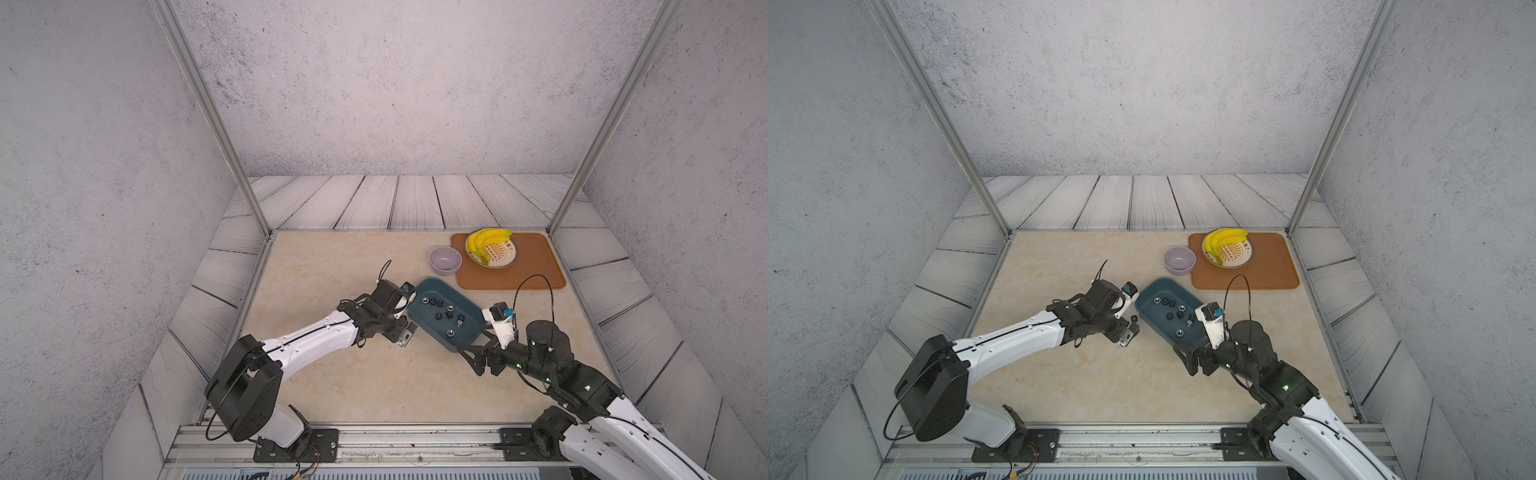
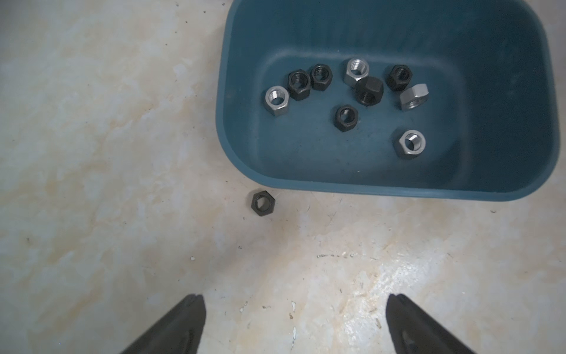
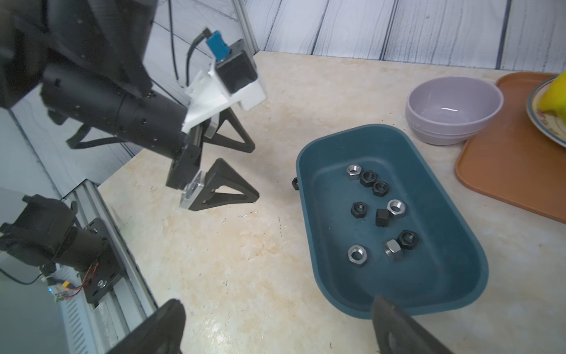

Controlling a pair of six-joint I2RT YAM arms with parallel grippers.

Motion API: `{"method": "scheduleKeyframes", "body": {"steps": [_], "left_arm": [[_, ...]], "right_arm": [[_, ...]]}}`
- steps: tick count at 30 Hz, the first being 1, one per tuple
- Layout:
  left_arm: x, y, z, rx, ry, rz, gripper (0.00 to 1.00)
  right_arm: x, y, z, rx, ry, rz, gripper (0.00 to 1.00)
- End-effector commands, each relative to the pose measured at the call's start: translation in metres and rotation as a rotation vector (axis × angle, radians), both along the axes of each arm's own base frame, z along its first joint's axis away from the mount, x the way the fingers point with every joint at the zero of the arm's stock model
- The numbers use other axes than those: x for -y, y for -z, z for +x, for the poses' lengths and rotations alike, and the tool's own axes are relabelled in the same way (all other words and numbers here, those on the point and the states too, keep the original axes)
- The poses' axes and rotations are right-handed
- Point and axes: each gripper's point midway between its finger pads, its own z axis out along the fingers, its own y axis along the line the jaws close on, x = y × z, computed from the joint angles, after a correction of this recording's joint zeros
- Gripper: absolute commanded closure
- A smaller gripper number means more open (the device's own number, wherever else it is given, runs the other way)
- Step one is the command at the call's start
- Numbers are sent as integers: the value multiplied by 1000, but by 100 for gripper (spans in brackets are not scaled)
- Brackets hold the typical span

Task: Put the nuts on the desktop into the storage box
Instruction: Pick up the nut from the center of the board.

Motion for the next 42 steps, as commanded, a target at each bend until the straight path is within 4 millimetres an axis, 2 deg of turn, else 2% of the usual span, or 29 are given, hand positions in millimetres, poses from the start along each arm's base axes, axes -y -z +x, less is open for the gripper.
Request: {"method": "scheduleKeyframes", "body": {"steps": [1,4,9,12,15,19,22,29,33,38,42], "left_arm": [[0,27,10,10,47,49,2],[1,40,18,2,59,11,2],[4,38,27,-2,65,-67,0],[10,39,33,-19,82,-106,4],[18,49,37,-11,134,-109,5],[23,57,46,-34,110,-150,6],[23,69,51,-46,104,-119,8],[23,87,63,-45,93,-60,21],[20,90,64,-48,92,-31,42],[13,92,57,-70,100,5,47],[9,98,50,-113,106,35,58]], "right_arm": [[-6,13,-9,-45,-60,-11,1],[-8,19,-9,-68,-64,-11,1],[-11,25,-8,-89,-68,-16,1],[-12,26,-6,-98,-68,-21,1],[-13,27,-5,-107,-71,-30,1],[-11,27,-5,-112,-66,-46,1],[-9,26,-5,-107,-60,-48,1],[-7,23,-5,-102,-51,-52,1],[-7,21,-5,-103,-49,-56,1],[-6,21,-4,-101,-44,-58,1],[-6,21,-4,-102,-41,-60,1]]}}
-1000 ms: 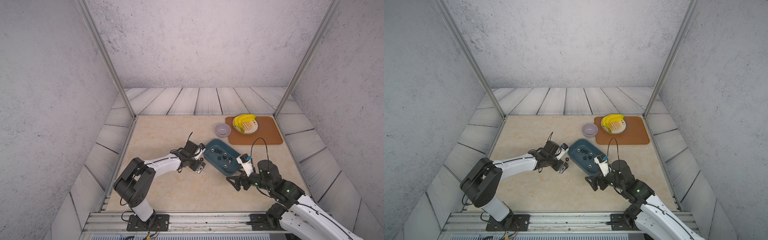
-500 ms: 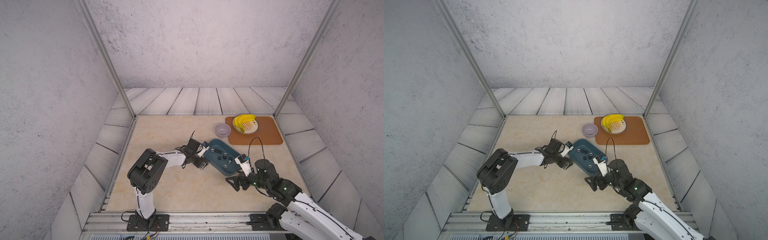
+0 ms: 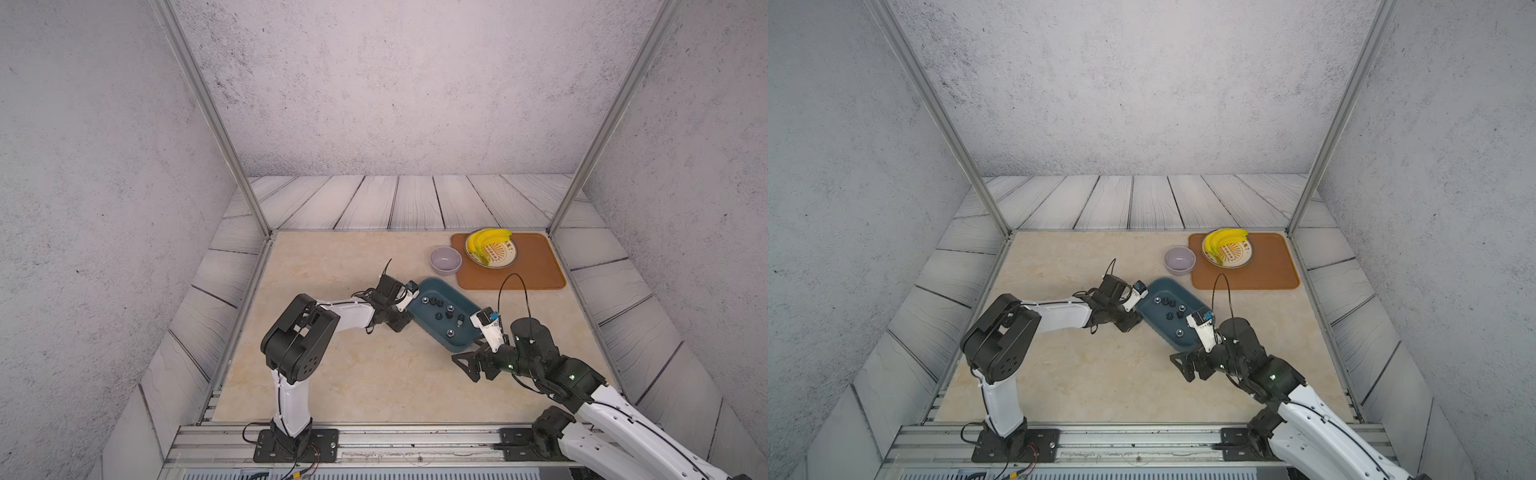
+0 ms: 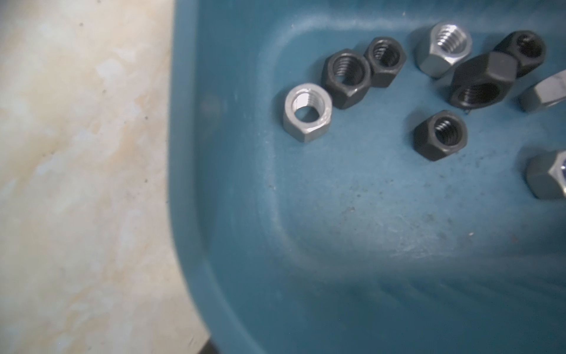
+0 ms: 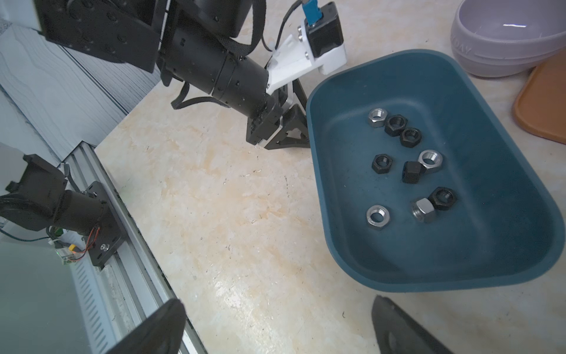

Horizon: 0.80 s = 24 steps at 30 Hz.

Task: Put the nuts on the desktop into the storage box
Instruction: Pick up the nut from the center of the board.

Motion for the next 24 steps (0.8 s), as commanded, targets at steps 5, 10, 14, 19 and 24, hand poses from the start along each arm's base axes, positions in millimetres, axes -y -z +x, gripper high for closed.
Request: {"method": "scheduleKeyframes", "body": {"steps": [5,10,14,19,24], "left_arm": [[-16,16,-17,-94,3,93,64],[-20,17,-22,-103,8,104,70],[-18,17,-22,-112,16,104,76],[-19,9,-24,-111,14,95,78],[-27,-14,-27,-114,-43,95,79]], "right_arm": [[3,-14,2,34,12,-1,1],[5,-15,1,43,17,0,1],[5,-14,0,43,19,0,1],[6,-16,1,47,22,1,1],[5,-17,1,38,25,10,1]]}}
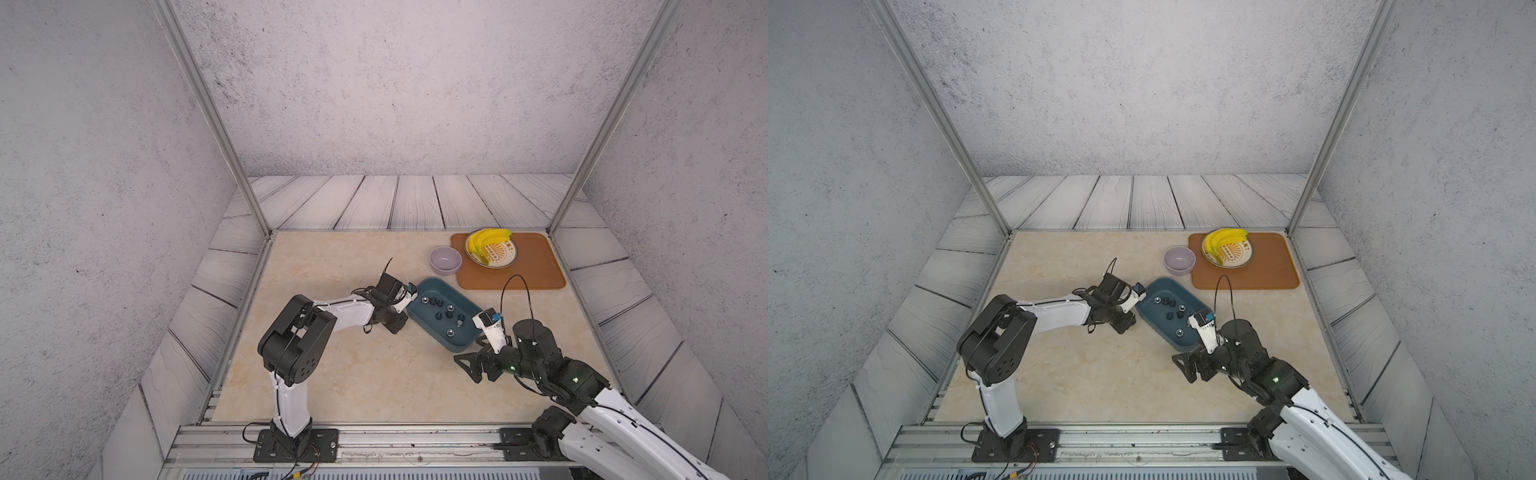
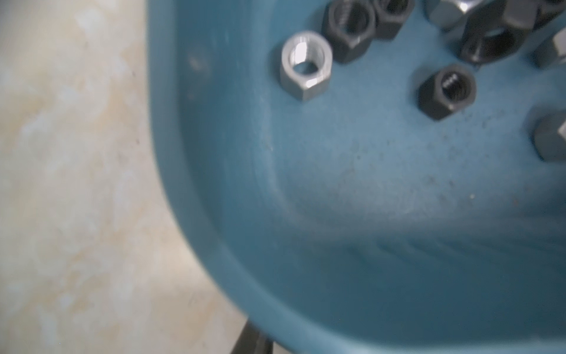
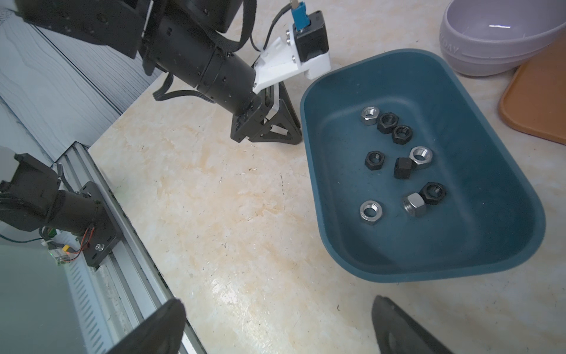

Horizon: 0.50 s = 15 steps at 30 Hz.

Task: Put the nuts on the desktop into the storage box
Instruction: Pick up the nut from the center of the board.

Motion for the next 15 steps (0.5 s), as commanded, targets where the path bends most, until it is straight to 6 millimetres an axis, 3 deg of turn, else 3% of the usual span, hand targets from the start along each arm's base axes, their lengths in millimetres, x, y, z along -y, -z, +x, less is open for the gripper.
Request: {"method": "scheduleKeyframes", "body": {"steps": [1,10,15], "left_arm": [[-13,-17,-11,-38,-42,26,79],[-13,-95,-16,30,-81,-79,79],[3,-137,-27,34,-25,-202,79]], "right_arm": [[-1,-17,3,29,8,24,1],[-13,-20,4,-120,15,40,1],[-14,-19,15,-196,84,8,1]]}}
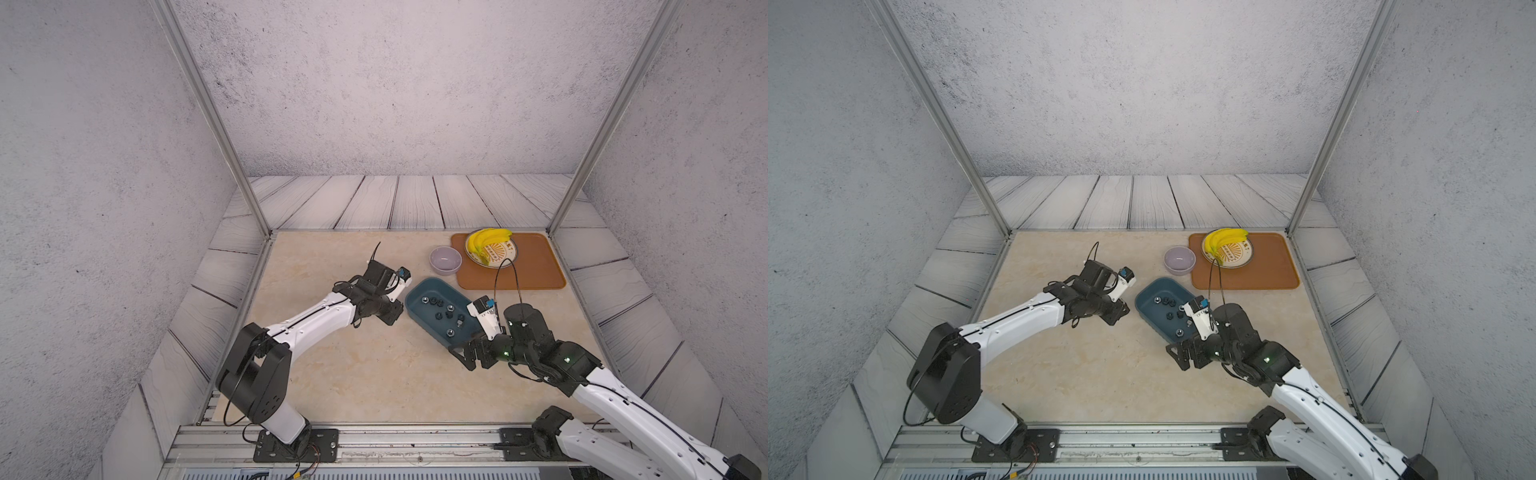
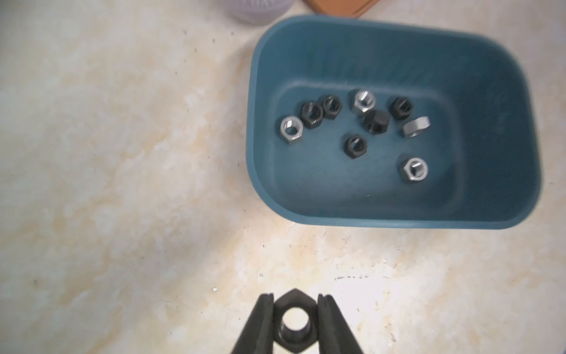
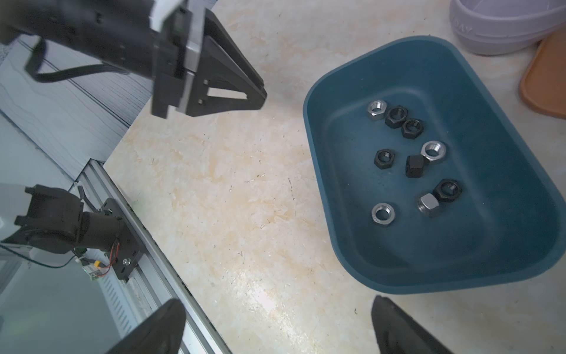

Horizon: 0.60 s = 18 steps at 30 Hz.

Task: Put the nuts on the desktop into the storage box
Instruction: Pick up the nut from the center of the board, then place the nut in the storage box.

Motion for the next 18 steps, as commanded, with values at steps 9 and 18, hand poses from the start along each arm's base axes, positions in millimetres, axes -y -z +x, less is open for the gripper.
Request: {"method": "scheduleKeyframes", "body": {"steps": [9,18], "left_arm": [[46,-61,-14,31,116,-173,79],[99,-57,-13,92,234,-149,80]], "right_arm": [[11,-20,17,-35,186,16,1],[56,-8,19,-93,425,-115,1]]}}
